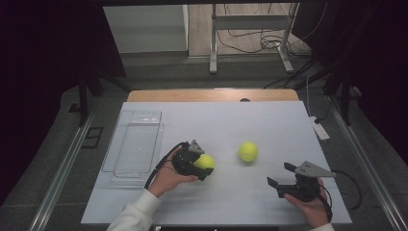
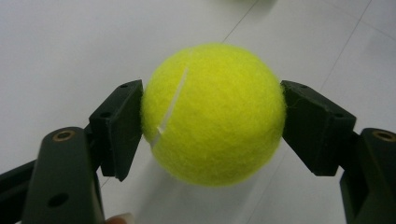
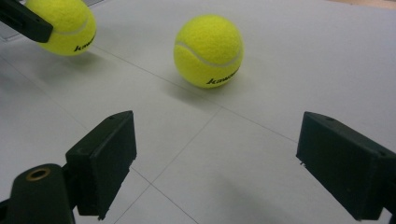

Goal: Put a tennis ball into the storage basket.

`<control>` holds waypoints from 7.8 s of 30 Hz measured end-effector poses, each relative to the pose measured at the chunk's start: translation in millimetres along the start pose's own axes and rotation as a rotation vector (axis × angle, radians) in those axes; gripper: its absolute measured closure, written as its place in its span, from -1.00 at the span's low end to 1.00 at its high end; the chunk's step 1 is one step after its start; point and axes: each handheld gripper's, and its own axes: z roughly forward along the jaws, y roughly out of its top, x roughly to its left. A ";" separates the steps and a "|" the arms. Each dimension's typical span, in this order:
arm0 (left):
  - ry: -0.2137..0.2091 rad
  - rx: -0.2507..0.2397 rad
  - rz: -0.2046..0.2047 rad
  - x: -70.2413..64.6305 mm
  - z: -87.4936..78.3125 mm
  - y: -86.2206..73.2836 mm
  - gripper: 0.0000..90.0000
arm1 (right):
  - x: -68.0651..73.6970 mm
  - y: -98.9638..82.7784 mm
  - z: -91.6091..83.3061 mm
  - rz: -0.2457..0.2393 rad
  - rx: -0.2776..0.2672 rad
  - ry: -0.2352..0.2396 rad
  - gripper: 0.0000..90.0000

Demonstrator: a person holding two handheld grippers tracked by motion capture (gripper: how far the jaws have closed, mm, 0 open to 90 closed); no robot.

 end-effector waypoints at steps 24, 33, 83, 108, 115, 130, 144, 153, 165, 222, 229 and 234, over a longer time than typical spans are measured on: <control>0.011 -0.138 0.001 -1.4 -32.9 2.3 -0.41 | 0.5 0.3 -0.3 -0.003 0.000 -0.006 -0.73; 0.036 -0.196 0.000 -1.7 -47.4 3.0 -0.41 | 0.7 0.4 -0.2 -0.003 -0.001 -0.002 -0.73; 0.152 -0.403 -0.118 27.4 -113.6 -12.5 -0.41 | 0.5 0.5 -0.1 -0.004 -0.001 -0.005 -0.72; 0.217 -0.433 -0.197 49.9 -124.0 -25.4 -0.41 | -0.2 -0.1 0.4 -0.008 0.000 -0.007 -0.71; 0.237 -0.436 -0.213 55.7 -126.8 -29.0 -0.41 | 0.0 -0.3 0.7 -0.006 0.003 -0.006 -0.71; 0.271 -0.449 -0.246 65.3 -134.1 -35.9 -0.41 | 2.0 -0.4 1.1 -0.007 0.004 -0.007 -0.71; 0.324 -0.386 -0.315 88.1 -129.1 -45.7 -0.41 | -0.1 -0.5 -0.4 -0.002 -0.003 -0.002 -0.71; 0.355 -0.343 -0.357 101.2 -124.3 -49.3 -0.41 | 1.4 -0.2 0.0 -0.002 -0.009 0.016 -0.71; 0.373 -0.336 -0.388 117.7 -126.2 -50.6 -0.41 | -0.9 -1.5 0.4 0.016 -0.008 0.016 -0.71; 0.504 -0.211 -0.536 192.5 -115.1 -39.9 -0.41 | -4.6 -2.6 -0.5 0.026 -0.001 0.002 -0.71; 0.518 -0.196 -0.549 198.3 -116.3 -42.9 -0.41 | -4.6 -2.6 -0.1 0.026 0.001 0.001 -0.71; 0.523 -0.186 -0.554 200.9 -115.3 -44.5 -0.41 | -4.6 -2.7 -0.2 0.026 0.001 0.001 -0.71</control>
